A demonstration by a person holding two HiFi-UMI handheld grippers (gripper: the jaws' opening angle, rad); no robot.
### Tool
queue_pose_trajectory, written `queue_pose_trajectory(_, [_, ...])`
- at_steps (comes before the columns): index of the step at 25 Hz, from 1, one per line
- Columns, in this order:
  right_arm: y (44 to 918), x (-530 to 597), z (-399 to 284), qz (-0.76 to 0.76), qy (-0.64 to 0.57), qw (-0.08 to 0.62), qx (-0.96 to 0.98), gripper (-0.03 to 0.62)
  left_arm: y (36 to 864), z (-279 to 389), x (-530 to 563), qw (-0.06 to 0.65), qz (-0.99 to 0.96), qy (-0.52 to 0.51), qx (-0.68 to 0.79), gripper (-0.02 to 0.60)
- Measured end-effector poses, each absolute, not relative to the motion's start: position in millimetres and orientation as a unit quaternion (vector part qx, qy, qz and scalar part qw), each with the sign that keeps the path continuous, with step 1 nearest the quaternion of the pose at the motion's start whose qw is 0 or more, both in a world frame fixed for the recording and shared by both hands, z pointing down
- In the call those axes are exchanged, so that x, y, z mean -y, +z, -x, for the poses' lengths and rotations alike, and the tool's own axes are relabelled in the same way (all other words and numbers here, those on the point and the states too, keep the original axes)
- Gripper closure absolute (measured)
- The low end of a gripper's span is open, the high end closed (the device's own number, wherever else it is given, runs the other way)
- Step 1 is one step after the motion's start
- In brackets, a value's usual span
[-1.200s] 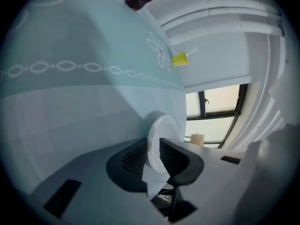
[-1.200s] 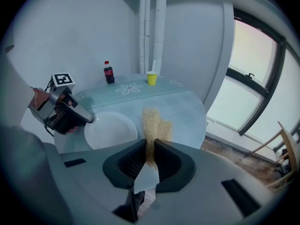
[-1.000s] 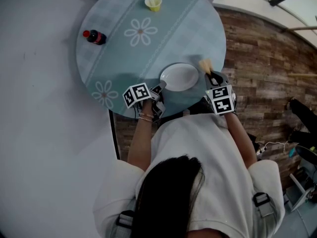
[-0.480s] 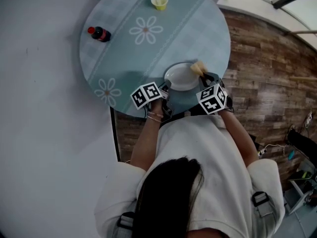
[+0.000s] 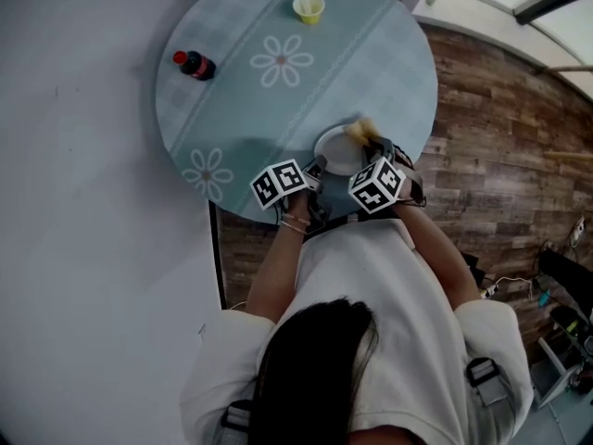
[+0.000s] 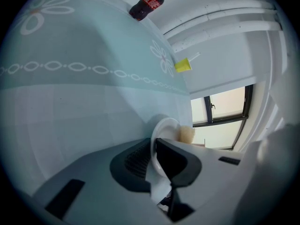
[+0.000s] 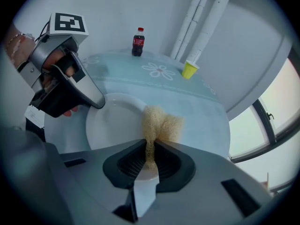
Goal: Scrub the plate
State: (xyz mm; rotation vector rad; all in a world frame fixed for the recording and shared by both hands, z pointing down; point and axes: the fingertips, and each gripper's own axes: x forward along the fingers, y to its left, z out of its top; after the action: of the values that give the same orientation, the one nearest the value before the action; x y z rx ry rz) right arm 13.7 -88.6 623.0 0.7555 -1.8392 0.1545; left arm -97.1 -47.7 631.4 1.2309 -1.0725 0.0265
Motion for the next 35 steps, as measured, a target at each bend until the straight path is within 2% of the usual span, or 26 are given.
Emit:
queue_pose_trajectory(9, [625,93,12,-0.290,0.069,0.533,0.792,0.533,632,97,48,0.693,-0.555,0.011,0.460,0.537])
queue_pose_trajectory(18, [625,82,55,-0.144,0.009,0.569,0.810,0.533,632,96,48,0.695,-0.550,0.011,0.463,0.537])
queue_pose_trajectory(24, [621,58,78,-0.095,-0.005,0.556,0.826,0.533,632,97,48,0.695,-0.554,0.005,0.457,0.538])
queue_pose_trajectory(35, [617,38,80,-0.070,0.071,0.528,0.843,0.534,632,97,48,0.697,-0.561,-0.020,0.446,0.543])
